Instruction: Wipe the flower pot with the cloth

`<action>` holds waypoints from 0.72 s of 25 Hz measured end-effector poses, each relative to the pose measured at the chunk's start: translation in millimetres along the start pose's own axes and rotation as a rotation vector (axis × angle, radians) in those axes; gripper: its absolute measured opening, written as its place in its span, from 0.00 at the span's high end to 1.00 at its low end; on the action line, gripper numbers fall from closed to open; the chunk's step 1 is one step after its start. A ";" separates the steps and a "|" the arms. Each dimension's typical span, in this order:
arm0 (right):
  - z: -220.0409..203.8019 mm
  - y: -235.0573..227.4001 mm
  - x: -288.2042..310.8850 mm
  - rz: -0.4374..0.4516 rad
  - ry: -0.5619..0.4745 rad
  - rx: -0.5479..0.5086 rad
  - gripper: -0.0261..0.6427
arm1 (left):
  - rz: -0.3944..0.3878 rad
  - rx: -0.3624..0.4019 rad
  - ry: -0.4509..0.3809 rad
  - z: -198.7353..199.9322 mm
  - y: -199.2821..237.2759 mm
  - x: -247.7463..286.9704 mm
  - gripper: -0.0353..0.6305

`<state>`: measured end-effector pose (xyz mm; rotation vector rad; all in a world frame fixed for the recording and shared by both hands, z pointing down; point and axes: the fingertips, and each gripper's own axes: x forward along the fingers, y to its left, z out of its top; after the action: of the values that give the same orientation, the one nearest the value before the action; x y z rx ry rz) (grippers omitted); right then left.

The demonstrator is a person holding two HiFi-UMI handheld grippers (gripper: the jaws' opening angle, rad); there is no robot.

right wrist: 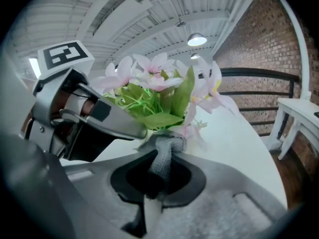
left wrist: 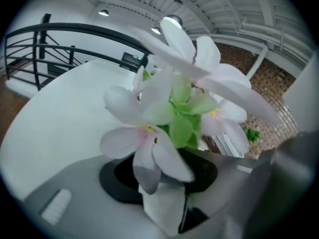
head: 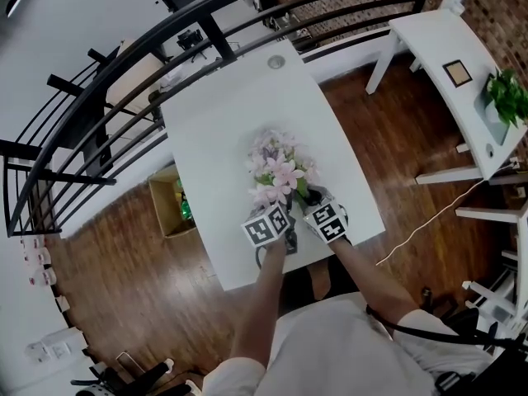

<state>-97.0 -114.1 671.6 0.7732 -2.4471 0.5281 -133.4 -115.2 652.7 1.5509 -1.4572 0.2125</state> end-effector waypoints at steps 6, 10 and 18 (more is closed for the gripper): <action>-0.9 -1.4 0.8 -0.017 0.007 -0.005 0.95 | -0.053 0.063 -0.048 -4.6 27.6 -25.1 0.45; 0.2 -2.0 1.5 -0.008 0.007 -0.011 0.95 | -0.096 0.089 -0.022 22.9 61.3 -20.7 0.44; -1.6 -0.6 3.5 0.029 0.011 -0.048 0.95 | -0.349 0.258 0.084 53.1 36.3 10.5 0.43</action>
<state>-98.5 -115.2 675.0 0.7152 -2.4549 0.4813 -185.8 -153.9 650.6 1.9526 -1.1033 0.2623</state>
